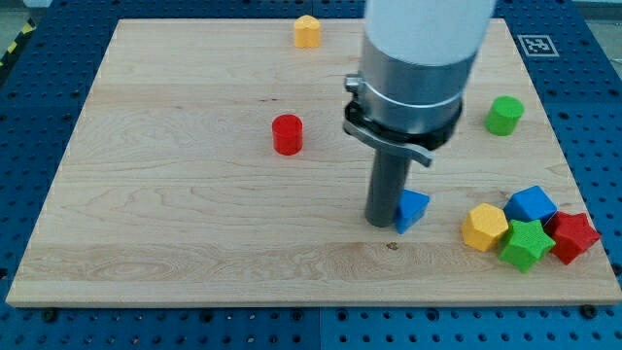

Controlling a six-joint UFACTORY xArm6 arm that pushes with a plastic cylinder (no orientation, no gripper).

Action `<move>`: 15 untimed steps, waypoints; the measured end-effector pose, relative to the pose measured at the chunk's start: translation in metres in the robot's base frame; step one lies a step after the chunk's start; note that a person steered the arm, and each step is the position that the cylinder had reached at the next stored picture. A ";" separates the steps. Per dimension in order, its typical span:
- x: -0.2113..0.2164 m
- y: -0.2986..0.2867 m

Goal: Push the red circle to the top of the blue triangle

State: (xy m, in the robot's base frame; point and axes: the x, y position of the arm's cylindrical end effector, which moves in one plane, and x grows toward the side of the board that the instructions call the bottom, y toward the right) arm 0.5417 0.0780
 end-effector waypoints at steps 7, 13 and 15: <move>-0.008 -0.162; -0.121 -0.111; -0.097 -0.104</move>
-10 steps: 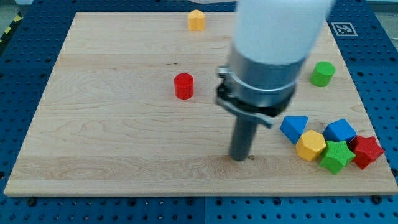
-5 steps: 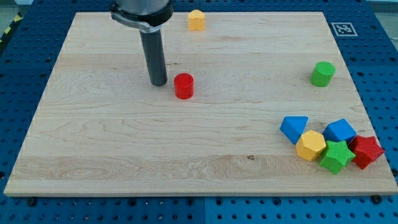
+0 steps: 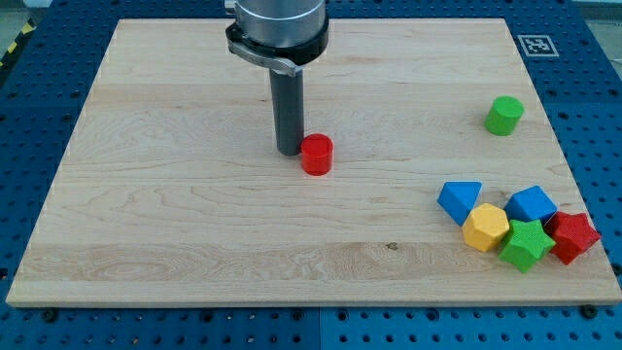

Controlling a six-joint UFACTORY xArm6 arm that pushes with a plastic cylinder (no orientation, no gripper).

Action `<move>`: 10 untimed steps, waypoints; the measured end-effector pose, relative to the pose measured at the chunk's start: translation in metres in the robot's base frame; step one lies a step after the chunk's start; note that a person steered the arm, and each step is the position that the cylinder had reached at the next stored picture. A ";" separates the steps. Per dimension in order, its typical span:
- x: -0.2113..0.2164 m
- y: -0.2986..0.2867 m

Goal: Push the red circle to the top of the blue triangle

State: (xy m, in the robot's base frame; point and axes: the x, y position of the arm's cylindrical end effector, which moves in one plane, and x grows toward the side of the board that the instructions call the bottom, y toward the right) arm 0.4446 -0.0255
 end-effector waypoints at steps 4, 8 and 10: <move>0.040 0.072; 0.064 0.164; 0.062 0.149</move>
State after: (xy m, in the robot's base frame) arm 0.5065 0.1231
